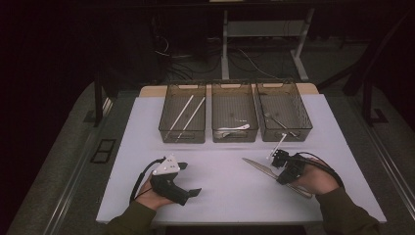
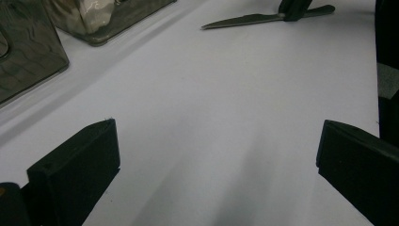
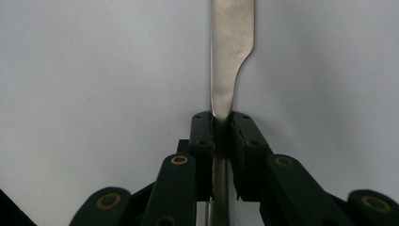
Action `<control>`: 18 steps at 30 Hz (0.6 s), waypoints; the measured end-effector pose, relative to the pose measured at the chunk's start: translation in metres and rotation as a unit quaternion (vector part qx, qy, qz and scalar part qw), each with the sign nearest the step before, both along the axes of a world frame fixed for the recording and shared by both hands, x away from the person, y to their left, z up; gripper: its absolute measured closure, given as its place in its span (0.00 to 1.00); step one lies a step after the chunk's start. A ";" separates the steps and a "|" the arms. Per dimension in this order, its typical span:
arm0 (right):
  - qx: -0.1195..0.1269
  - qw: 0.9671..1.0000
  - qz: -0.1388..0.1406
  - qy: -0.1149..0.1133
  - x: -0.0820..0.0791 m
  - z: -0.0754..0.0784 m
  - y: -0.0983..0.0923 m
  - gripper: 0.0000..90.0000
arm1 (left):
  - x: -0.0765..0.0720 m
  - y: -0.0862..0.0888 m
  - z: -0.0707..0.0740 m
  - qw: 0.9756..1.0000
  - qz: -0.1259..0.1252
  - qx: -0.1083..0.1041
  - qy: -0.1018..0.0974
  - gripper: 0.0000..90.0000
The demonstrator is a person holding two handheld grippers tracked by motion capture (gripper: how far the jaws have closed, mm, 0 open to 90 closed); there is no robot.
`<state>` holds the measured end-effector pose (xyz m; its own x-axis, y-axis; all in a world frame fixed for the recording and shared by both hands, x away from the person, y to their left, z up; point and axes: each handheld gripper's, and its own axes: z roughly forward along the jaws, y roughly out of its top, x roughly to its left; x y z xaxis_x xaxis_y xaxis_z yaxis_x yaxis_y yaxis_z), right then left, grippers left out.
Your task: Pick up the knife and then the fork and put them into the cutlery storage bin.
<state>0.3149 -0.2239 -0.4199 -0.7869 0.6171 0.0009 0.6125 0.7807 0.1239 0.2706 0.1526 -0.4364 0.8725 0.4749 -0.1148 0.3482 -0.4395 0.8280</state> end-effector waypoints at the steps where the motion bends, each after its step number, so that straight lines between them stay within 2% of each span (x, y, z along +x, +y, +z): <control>1: 0.000 1.000 0.000 0.000 0.000 0.000 0.000 0.89 | 0.000 0.000 0.000 1.000 0.000 0.000 0.000 0.00; 4: 0.007 1.000 -0.002 0.003 0.000 0.001 -0.002 0.89 | 0.000 0.001 0.001 1.000 -0.001 -0.001 -0.001 0.00; 7: 0.028 1.000 -0.005 0.005 0.001 0.002 -0.008 0.89 | 0.000 0.001 0.001 1.000 -0.001 -0.003 -0.002 0.00; 8: 0.036 0.999 -0.017 0.007 0.001 0.004 -0.010 0.89 | 0.000 0.001 0.001 1.000 -0.001 -0.003 -0.002 0.00; 9: 0.048 0.999 -0.013 0.007 0.002 0.005 -0.014 0.89 | 0.000 0.001 0.001 1.000 -0.001 -0.003 -0.002 0.00; 10: 0.061 0.998 -0.023 0.006 0.002 0.007 -0.016 0.89 | 0.000 0.001 0.001 1.000 -0.001 -0.003 -0.002 0.00; 14: 0.095 0.995 -0.030 -0.010 0.002 0.014 -0.028 0.89 | -0.001 0.001 0.001 1.000 -0.003 -0.005 -0.004 0.00; 18: 0.133 0.990 -0.038 -0.024 0.002 0.020 -0.040 0.89 | 0.000 0.002 0.002 1.000 -0.005 -0.007 -0.006 0.00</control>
